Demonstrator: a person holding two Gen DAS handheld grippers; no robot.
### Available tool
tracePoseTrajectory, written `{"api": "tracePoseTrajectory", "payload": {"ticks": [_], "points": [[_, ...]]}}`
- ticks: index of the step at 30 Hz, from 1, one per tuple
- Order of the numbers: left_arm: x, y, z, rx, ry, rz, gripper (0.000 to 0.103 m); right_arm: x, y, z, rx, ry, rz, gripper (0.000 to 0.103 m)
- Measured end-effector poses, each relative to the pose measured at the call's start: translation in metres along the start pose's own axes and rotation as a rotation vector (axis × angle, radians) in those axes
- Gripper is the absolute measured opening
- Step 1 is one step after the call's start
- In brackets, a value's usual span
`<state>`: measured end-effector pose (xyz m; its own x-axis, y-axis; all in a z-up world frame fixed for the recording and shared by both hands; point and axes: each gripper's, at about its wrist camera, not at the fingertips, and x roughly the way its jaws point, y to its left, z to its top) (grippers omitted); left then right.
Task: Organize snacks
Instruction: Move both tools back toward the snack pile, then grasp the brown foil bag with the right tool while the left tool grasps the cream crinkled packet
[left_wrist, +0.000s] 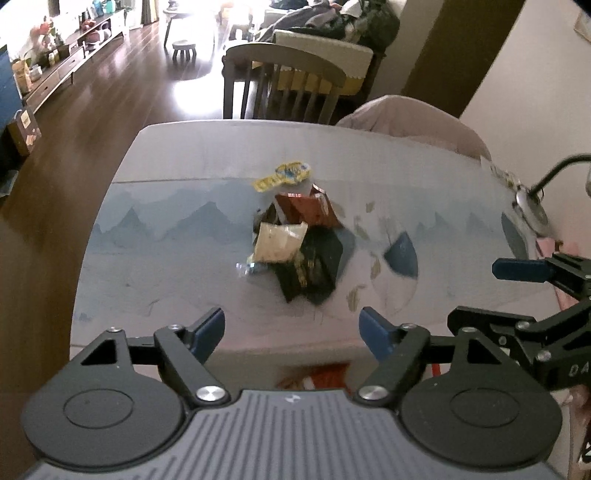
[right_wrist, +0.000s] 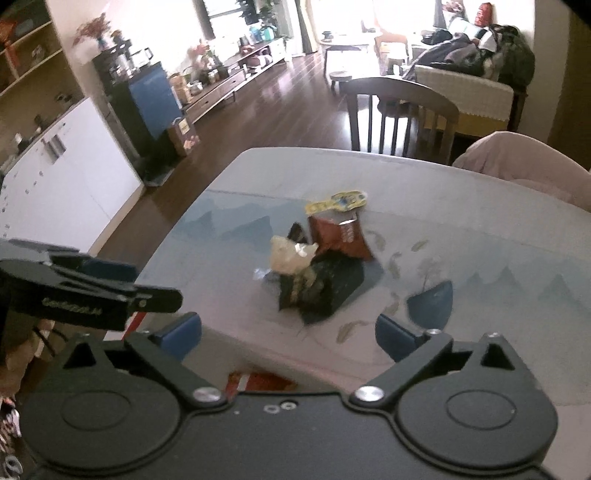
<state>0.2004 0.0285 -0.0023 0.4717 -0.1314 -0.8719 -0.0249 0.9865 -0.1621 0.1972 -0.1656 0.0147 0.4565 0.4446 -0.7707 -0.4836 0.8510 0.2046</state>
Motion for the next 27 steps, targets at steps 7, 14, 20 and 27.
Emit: {"api": "tracePoseTrajectory", "payload": {"ticks": [7,14,20,27], "points": [[0.037,0.0,0.04,-0.043,0.039,0.025,0.08,0.031,-0.038,0.041,0.062,0.002,-0.011,0.102],[0.085,-0.011,0.071,-0.025,0.095,0.069,0.08,0.077,-0.071,0.072,0.099,0.048,-0.008,0.102],[0.137,-0.019,0.083,-0.025,0.179,0.071,0.08,0.122,-0.093,0.088,0.12,0.106,-0.011,0.102],[0.19,-0.025,0.088,-0.023,0.248,0.103,0.08,0.179,-0.109,0.096,0.155,0.194,0.014,0.101]]}}
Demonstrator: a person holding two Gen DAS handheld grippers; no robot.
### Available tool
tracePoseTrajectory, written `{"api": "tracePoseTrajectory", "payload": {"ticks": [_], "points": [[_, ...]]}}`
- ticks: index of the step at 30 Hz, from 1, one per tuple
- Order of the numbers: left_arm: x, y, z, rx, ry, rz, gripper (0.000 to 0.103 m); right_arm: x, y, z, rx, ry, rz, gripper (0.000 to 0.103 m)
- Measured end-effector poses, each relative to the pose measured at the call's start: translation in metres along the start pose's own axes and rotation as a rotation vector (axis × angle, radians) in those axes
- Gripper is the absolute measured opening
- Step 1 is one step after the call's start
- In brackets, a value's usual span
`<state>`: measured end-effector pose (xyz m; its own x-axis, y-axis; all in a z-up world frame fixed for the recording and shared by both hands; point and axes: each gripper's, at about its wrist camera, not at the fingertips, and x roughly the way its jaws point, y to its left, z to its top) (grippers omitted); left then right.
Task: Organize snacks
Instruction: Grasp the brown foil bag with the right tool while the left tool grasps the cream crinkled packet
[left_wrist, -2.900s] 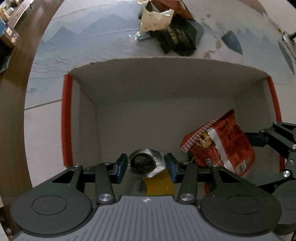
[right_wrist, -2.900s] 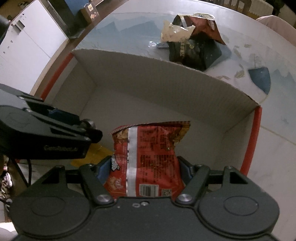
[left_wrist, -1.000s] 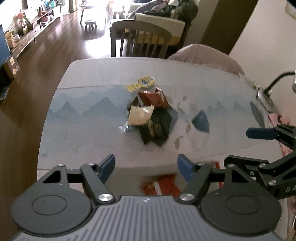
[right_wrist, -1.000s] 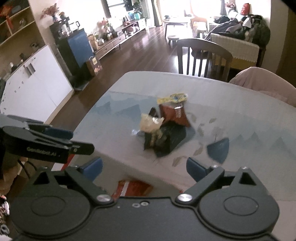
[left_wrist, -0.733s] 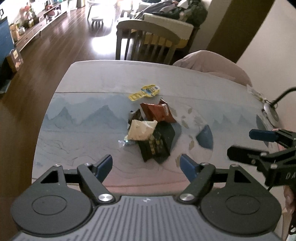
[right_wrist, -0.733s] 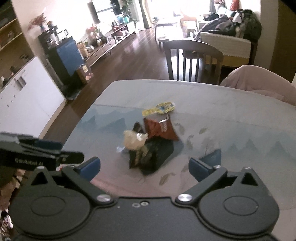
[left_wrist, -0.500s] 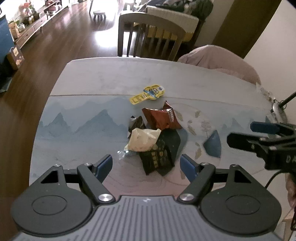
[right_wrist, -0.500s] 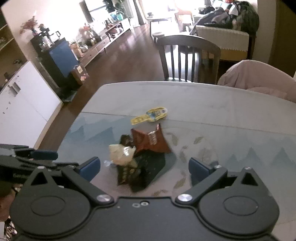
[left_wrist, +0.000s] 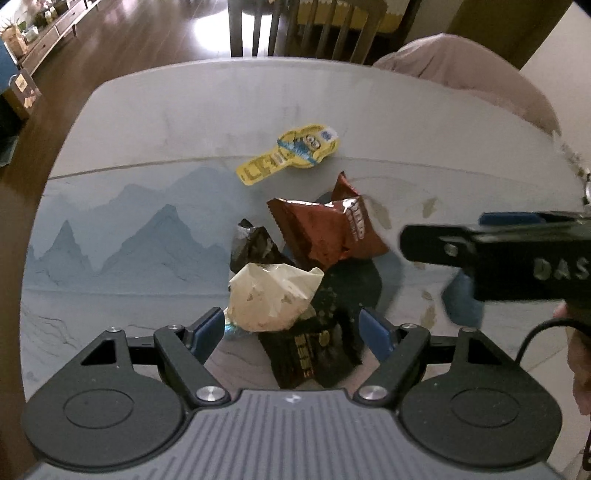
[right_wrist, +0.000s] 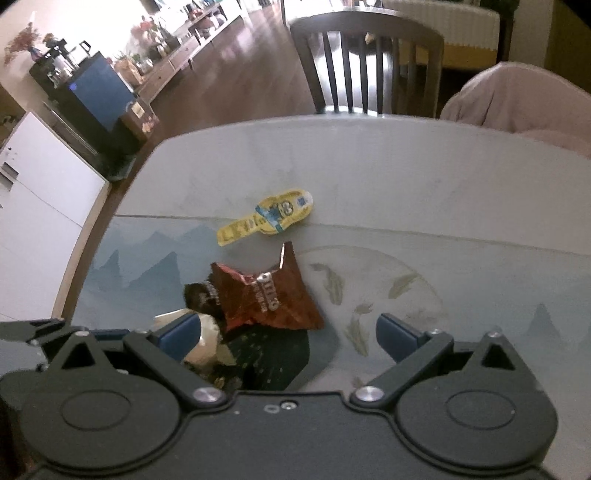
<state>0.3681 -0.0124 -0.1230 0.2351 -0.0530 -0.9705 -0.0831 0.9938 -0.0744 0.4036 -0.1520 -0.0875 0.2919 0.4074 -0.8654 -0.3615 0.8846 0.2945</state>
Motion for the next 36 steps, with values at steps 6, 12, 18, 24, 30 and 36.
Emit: {"api": "tracePoseTrajectory", "payload": {"ticks": [6,12,18,24,30,36], "points": [[0.033,0.023,0.009,-0.028,0.072,-0.001,0.08,0.046,-0.005,0.012,0.043,0.058,0.023,0.101],[0.051,0.038,0.016,-0.069,0.115,-0.039,0.08,0.077,0.005,0.017,0.034,0.1,0.066,0.1],[0.063,0.047,0.02,-0.116,0.169,-0.089,0.08,0.09,0.014,0.017,0.009,0.123,0.072,0.097],[0.062,0.051,0.021,-0.129,0.154,-0.101,0.073,0.092,0.017,0.015,-0.008,0.125,0.062,0.091],[0.054,0.059,0.015,-0.154,0.135,-0.102,0.066,0.084,0.015,0.012,0.002,0.103,0.051,0.079],[0.048,0.067,0.011,-0.213,0.098,-0.082,0.059,0.08,0.018,0.009,0.006,0.082,0.044,0.06]]}}
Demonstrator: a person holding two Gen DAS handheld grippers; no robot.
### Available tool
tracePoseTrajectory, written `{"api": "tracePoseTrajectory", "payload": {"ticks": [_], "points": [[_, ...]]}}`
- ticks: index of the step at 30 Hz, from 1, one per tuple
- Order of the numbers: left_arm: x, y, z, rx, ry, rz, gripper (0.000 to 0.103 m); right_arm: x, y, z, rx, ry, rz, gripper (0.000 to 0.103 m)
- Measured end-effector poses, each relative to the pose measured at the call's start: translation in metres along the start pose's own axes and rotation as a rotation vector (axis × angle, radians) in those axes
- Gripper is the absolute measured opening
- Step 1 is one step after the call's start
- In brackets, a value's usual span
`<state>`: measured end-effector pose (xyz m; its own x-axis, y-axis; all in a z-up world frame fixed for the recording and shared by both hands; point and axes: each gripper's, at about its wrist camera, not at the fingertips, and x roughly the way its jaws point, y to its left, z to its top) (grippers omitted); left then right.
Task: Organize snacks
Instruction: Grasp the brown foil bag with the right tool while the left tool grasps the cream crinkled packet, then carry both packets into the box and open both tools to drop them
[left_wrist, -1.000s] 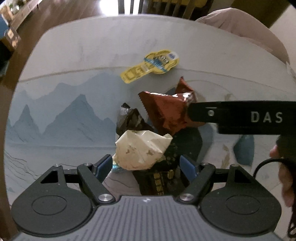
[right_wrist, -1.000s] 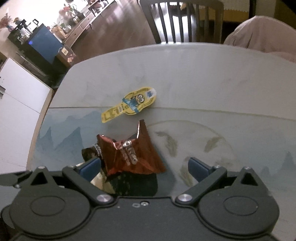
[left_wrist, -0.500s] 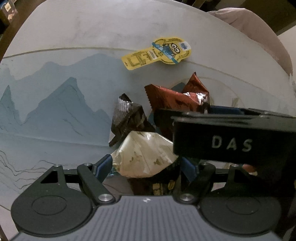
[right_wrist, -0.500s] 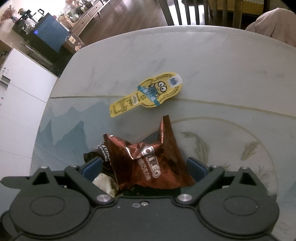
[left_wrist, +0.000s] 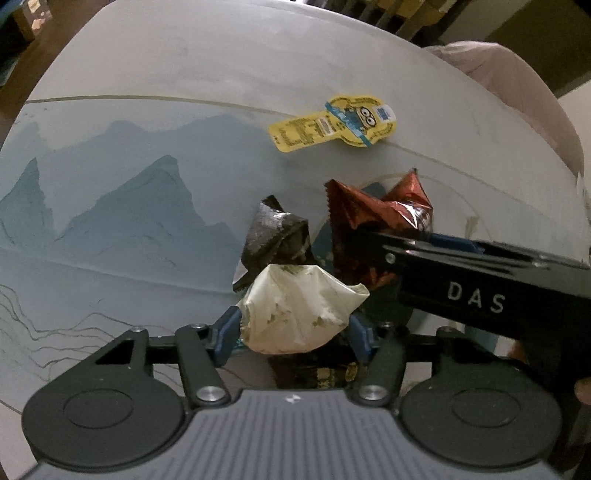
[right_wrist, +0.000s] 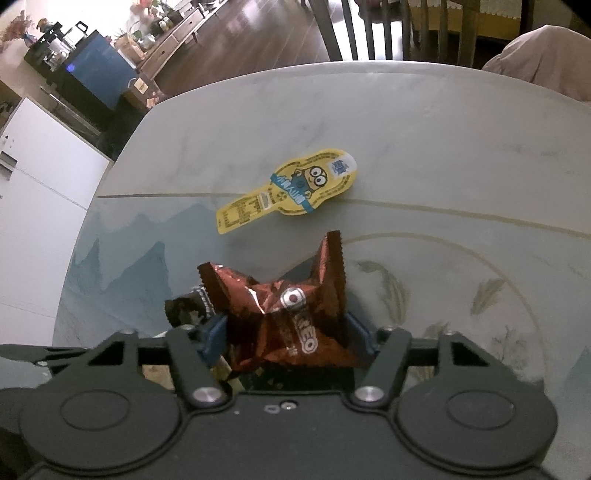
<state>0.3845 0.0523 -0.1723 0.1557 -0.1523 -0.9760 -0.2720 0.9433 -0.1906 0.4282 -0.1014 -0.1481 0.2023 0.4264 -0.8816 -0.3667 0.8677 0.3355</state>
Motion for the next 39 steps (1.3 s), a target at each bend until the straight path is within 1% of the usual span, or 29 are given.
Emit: {"api": "tracePoseTrajectory", "payload": {"ticks": [2,8,14,19,24,30,34,39], "points": [[-0.004,0.003,-0.002,-0.016,-0.016,0.0,0.058,-0.003,0.0,-0.002,0.007,-0.011,0.0,0.058],[-0.018,0.008,-0.006,-0.043,-0.056,-0.022,0.058,-0.02,-0.005,-0.007,0.035,-0.043,-0.001,0.055],[-0.04,-0.002,-0.012,-0.026,-0.099,-0.033,0.058,-0.047,-0.008,-0.012,0.071,-0.091,-0.004,0.055],[-0.069,-0.012,-0.021,0.01,-0.149,-0.048,0.058,-0.074,-0.005,-0.022,0.074,-0.123,-0.011,0.055],[-0.102,-0.026,-0.039,0.068,-0.206,-0.056,0.058,-0.1,0.002,-0.035,0.08,-0.162,-0.015,0.055],[-0.134,-0.038,-0.063,0.125,-0.246,-0.065,0.058,-0.134,0.013,-0.055,0.085,-0.199,-0.023,0.055],[-0.153,-0.039,-0.081,0.153,-0.259,-0.07,0.058,-0.154,0.022,-0.071,0.08,-0.222,-0.029,0.055],[-0.172,-0.036,-0.106,0.174,-0.238,-0.057,0.058,-0.174,0.038,-0.092,0.068,-0.233,-0.032,0.055]]}}
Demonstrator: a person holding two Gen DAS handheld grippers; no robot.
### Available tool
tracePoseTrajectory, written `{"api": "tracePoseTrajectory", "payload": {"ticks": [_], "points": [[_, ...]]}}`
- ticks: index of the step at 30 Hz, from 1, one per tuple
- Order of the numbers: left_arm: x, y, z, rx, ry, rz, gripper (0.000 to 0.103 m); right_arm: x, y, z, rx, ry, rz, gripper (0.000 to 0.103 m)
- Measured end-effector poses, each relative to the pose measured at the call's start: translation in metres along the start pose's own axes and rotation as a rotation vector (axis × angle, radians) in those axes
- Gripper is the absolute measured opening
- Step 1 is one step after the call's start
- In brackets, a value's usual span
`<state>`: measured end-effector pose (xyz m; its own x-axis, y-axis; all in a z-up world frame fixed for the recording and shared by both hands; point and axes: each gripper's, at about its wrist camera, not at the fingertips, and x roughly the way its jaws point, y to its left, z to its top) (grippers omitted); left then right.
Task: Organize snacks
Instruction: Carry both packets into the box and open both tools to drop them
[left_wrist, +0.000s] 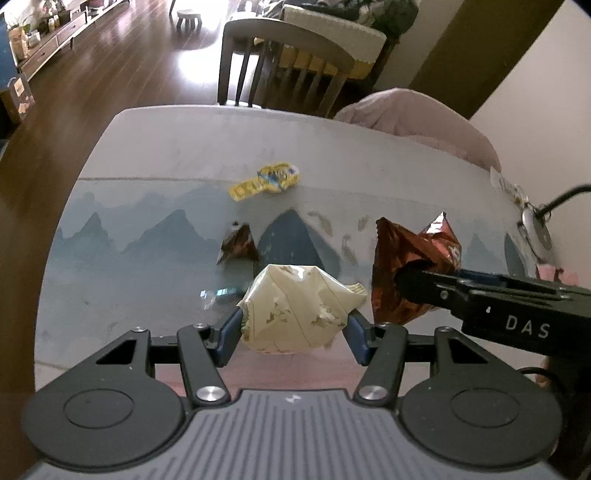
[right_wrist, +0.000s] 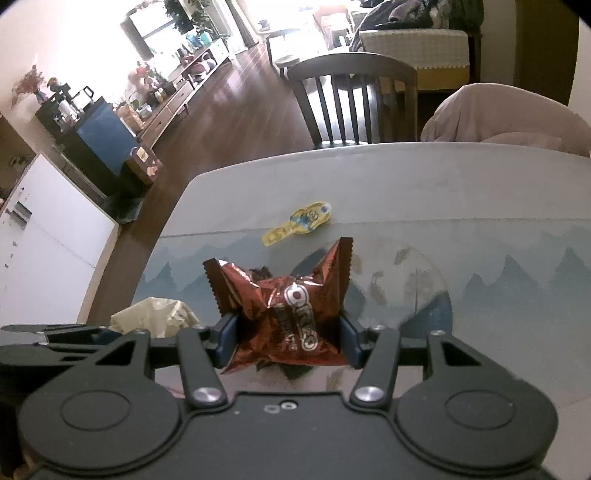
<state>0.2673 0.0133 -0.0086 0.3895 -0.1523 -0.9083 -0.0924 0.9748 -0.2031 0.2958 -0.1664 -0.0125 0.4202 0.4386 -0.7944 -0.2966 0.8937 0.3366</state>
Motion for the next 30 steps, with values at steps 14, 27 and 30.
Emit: {"api": "tracePoseTrajectory", "payload": {"ticks": [14,27,30], "points": [[-0.049,0.013,-0.062,0.056,0.044,-0.006,0.058,-0.041,0.046,-0.057,-0.072,0.014,0.04,0.055],[-0.049,0.033,-0.128,0.095,0.134,-0.007,0.058,-0.04,0.062,-0.119,-0.095,0.104,0.05,0.055],[-0.041,0.036,-0.143,0.112,0.155,0.008,0.058,-0.032,0.062,-0.137,-0.083,0.144,0.054,0.055]]}}
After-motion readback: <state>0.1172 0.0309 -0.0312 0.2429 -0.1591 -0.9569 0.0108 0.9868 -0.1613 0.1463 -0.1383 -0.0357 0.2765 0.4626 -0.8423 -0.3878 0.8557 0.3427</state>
